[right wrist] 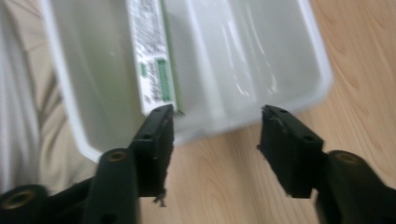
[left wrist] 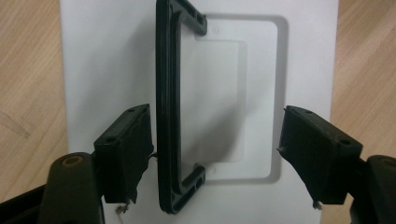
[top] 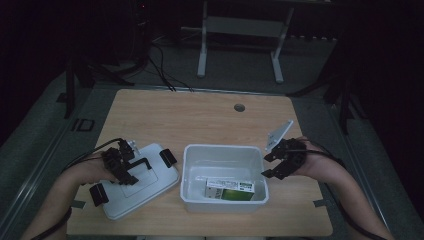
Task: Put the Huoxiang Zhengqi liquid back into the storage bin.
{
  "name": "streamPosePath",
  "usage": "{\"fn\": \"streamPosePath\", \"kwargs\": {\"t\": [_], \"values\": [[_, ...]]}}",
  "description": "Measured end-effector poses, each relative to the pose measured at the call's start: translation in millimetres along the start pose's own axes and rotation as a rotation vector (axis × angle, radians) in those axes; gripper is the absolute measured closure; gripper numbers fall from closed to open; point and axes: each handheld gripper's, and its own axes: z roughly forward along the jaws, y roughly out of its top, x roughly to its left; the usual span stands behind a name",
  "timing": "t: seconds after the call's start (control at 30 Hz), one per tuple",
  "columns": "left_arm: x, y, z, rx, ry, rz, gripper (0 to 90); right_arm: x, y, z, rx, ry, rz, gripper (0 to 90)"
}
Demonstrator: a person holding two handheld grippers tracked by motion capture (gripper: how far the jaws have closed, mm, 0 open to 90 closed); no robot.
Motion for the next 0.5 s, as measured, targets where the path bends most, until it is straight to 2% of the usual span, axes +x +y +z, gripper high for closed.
{"fn": "streamPosePath", "kwargs": {"t": [0.07,0.17,0.23,0.33,0.4,0.5], "values": [[-1.1,2.3,0.4,-0.001,-0.005,0.01,30.8,-4.6,-7.3,0.5,-0.005,-0.011,0.023,36.9],[-0.7,4.7,2.2,-0.001,-0.003,0.0,31.2,-9.3,-15.3,2.2,-0.002,-0.015,0.039,34.0],[0.5,5.3,4.5,-0.002,-0.005,-0.019,33.4,-19.0,-28.8,7.6,0.009,-0.025,0.086,31.4],[1.3,5.3,7.7,0.003,0.005,-0.021,38.5,-27.2,-43.9,19.3,0.017,-0.002,0.133,23.5],[2.5,5.1,9.2,0.009,0.01,-0.026,42.6,-31.6,-53.0,28.7,0.014,-0.003,0.155,18.1],[2.8,5.4,12.4,0.025,0.014,-0.019,47.7,-37.4,-64.3,41.3,0.024,-0.001,0.184,16.2]]}}
